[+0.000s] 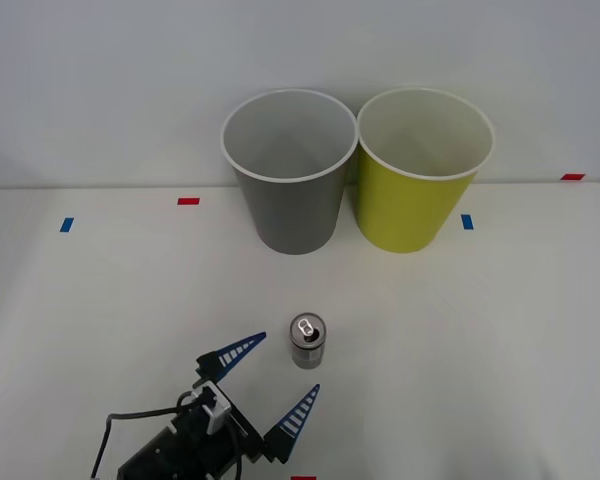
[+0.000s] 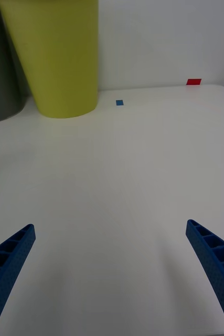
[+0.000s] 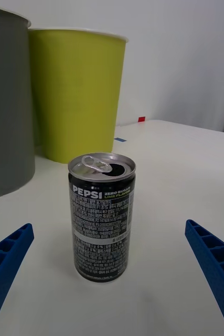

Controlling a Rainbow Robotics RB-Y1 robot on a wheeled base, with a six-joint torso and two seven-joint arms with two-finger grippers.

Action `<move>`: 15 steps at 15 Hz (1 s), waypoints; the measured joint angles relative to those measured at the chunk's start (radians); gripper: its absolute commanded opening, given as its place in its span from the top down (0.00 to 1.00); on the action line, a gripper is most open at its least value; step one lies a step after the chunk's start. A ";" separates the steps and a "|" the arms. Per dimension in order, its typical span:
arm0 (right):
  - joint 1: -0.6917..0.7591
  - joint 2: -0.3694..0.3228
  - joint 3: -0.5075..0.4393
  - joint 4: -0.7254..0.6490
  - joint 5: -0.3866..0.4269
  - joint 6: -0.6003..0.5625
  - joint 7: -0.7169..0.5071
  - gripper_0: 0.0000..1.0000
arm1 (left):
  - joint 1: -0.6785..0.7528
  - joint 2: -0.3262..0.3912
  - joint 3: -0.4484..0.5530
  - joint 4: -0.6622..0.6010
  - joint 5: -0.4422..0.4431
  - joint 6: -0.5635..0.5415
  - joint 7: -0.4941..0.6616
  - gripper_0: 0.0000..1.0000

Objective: Put cans in the gray bin and PET bottles in the light green bin.

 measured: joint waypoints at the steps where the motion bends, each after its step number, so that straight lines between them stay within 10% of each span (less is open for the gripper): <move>1: 0.000 0.000 0.000 0.000 0.000 0.000 0.000 0.00 | -0.021 -0.008 -0.012 0.016 0.006 0.000 0.004 0.00; 15: 0.000 0.000 0.000 0.000 0.000 0.000 0.000 0.00 | -0.143 -0.065 -0.034 0.051 0.044 0.107 0.011 0.00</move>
